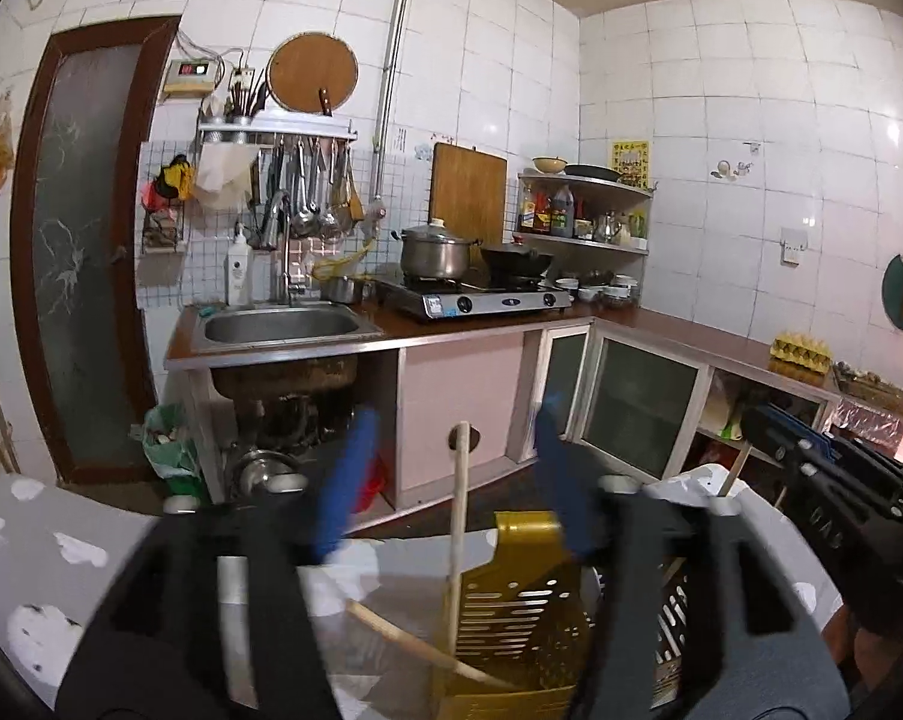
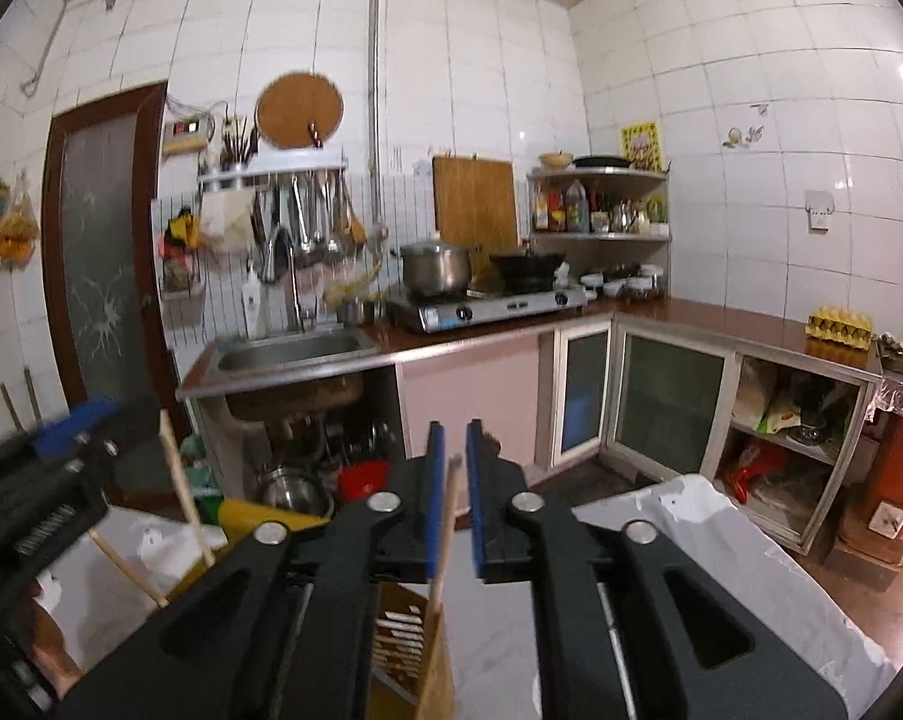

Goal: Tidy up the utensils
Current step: 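Open left tool to drop its chopstick in the holder while right tool holds its chopstick above, then move both open tools back down to the loose chopsticks on the cloth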

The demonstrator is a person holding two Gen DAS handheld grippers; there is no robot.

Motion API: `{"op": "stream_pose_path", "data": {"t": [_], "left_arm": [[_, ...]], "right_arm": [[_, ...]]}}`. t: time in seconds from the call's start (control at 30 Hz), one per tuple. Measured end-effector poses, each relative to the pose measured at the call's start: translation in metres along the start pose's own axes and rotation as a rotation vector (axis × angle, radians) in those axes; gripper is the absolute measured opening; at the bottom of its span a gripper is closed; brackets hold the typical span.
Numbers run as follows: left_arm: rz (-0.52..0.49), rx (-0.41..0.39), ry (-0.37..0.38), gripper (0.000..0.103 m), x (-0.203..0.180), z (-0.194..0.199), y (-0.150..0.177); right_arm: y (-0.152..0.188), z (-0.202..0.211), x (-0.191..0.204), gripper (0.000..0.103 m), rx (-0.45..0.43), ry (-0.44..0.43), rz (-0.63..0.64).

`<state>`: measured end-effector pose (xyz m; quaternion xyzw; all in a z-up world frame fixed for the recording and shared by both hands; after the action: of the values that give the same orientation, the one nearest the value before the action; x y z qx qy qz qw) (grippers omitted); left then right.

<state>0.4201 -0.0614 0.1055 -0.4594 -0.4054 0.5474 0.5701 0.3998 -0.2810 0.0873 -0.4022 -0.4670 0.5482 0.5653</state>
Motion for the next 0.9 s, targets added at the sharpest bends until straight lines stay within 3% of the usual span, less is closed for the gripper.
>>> {"op": "stream_pose_path", "data": {"t": [0.07, 0.17, 0.4, 0.6, 0.77, 0.9], "left_arm": [[-0.014, 0.008, -0.009, 0.064, 0.004, 0.007, -0.005], [-0.004, 0.008, -0.022, 0.076, 0.014, 0.019, -0.014], [0.037, 0.015, -0.050, 0.098, 0.042, 0.060, -0.020], [0.041, 0.048, -0.091, 0.098, 0.057, 0.096, -0.001], [0.053, 0.132, -0.112, 0.098, 0.068, 0.110, 0.035], [-0.001, 0.205, -0.117, 0.098, 0.067, 0.115, 0.069]], "right_arm": [[0.000, 0.007, -0.004, 0.064, -0.012, 0.016, 0.006], [0.001, 0.016, -0.011, 0.065, 0.014, 0.033, 0.017], [0.010, 0.050, -0.023, 0.089, 0.036, 0.071, 0.018], [0.038, 0.079, -0.014, 0.096, 0.109, 0.074, 0.050], [0.071, 0.094, -0.003, 0.099, 0.186, 0.076, 0.066], [0.103, 0.103, 0.001, 0.099, 0.257, 0.049, 0.043]]}}
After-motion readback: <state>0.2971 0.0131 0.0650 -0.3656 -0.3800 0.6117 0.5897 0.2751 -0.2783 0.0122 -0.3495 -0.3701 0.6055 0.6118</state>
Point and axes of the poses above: each gripper's, at about its wrist camera, not at the fingertips, and z roughly against the way its jaws point, x to its left, y to its underside, the point moved 4 cm from there along -z, roughly the way its jaws point, and after that the axes turned 6 degrees about -y, right-handed, at the moved point
